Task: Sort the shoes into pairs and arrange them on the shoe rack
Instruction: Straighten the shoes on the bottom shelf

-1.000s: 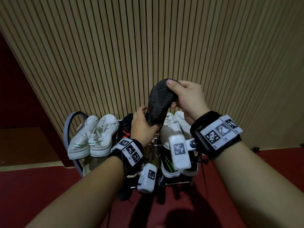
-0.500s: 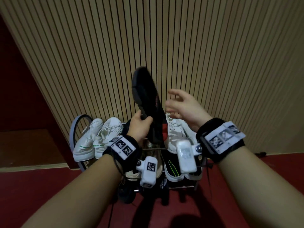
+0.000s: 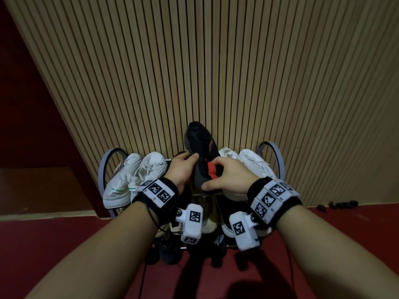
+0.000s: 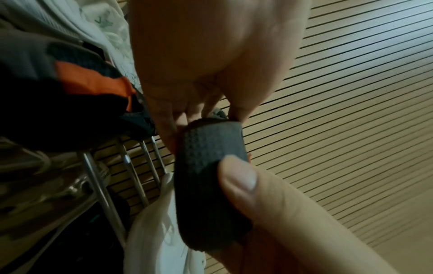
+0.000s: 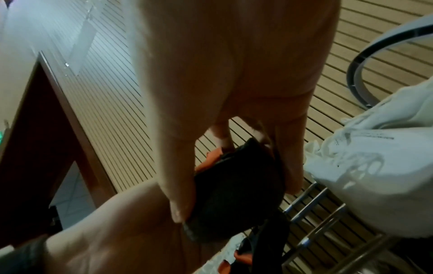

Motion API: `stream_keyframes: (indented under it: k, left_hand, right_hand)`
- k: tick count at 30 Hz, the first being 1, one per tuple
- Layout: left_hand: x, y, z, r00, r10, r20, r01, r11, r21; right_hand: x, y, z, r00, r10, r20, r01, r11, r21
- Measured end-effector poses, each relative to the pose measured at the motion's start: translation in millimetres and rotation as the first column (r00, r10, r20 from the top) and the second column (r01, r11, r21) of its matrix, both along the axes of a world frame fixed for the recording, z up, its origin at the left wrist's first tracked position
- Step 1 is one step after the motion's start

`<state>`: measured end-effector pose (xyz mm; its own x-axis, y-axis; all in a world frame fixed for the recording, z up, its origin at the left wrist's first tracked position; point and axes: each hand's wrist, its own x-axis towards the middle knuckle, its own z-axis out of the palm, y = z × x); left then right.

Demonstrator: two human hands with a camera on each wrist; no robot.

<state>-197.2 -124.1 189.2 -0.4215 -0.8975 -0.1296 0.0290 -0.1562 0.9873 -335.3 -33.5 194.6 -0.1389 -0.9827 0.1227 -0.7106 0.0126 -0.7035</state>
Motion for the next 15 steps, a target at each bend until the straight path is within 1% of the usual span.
stream_keyframes:
  k: [2,3,5,6,7,9,10,12,14,15]
  left_hand:
    - [2.6,0.5,0.8,0.998,0.006,0.060,-0.004,0.999,-0.033]
    - [4.6,0.6,0.7,0.993,0.017,0.117,-0.008,0.997,-0.070]
    - [11.5,-3.4,-4.1,0.956,0.051,0.289,0.010,0.979,-0.205]
    - [16.4,-6.7,-8.2,0.911,0.077,0.406,0.046,0.957,-0.286]
    - [21.3,-9.6,-12.6,0.843,0.099,0.528,0.107,0.932,-0.345]
    - [29.7,-12.9,-21.1,0.680,0.107,0.725,0.257,0.891,-0.374]
    - [32.3,-14.1,-25.7,0.609,0.100,0.787,0.324,0.874,-0.362]
    - [35.1,-15.1,-33.5,0.494,0.076,0.866,0.417,0.853,-0.313]
    - [37.0,-14.5,-38.9,0.411,0.071,0.909,0.482,0.830,-0.283]
    - [38.0,-15.1,-41.4,0.386,0.092,0.918,0.505,0.811,-0.294]
  right_hand:
    - [0.3,-2.3,-1.8,0.997,-0.061,0.043,0.061,0.998,-0.006]
    - [-0.4,-4.8,-4.8,0.994,-0.096,0.060,0.096,0.995,0.008]
    - [-0.3,-8.3,-11.0,0.985,-0.160,0.061,0.156,0.986,0.056]
    - [0.5,-9.8,-15.4,0.983,-0.175,0.052,0.171,0.982,0.077]
    - [2.0,-11.1,-19.7,0.982,-0.184,0.053,0.179,0.980,0.087]
    - [6.0,-14.7,-27.1,0.978,-0.196,0.066,0.189,0.978,0.092]
    - [8.2,-16.7,-29.6,0.978,-0.200,0.063,0.194,0.977,0.088]
    - [12.1,-20.0,-32.4,0.979,-0.199,0.033,0.196,0.978,0.075]
    - [14.1,-21.3,-33.7,0.980,-0.201,-0.008,0.201,0.978,0.061]
    - [14.3,-21.8,-34.8,0.979,-0.204,-0.021,0.205,0.977,0.060]
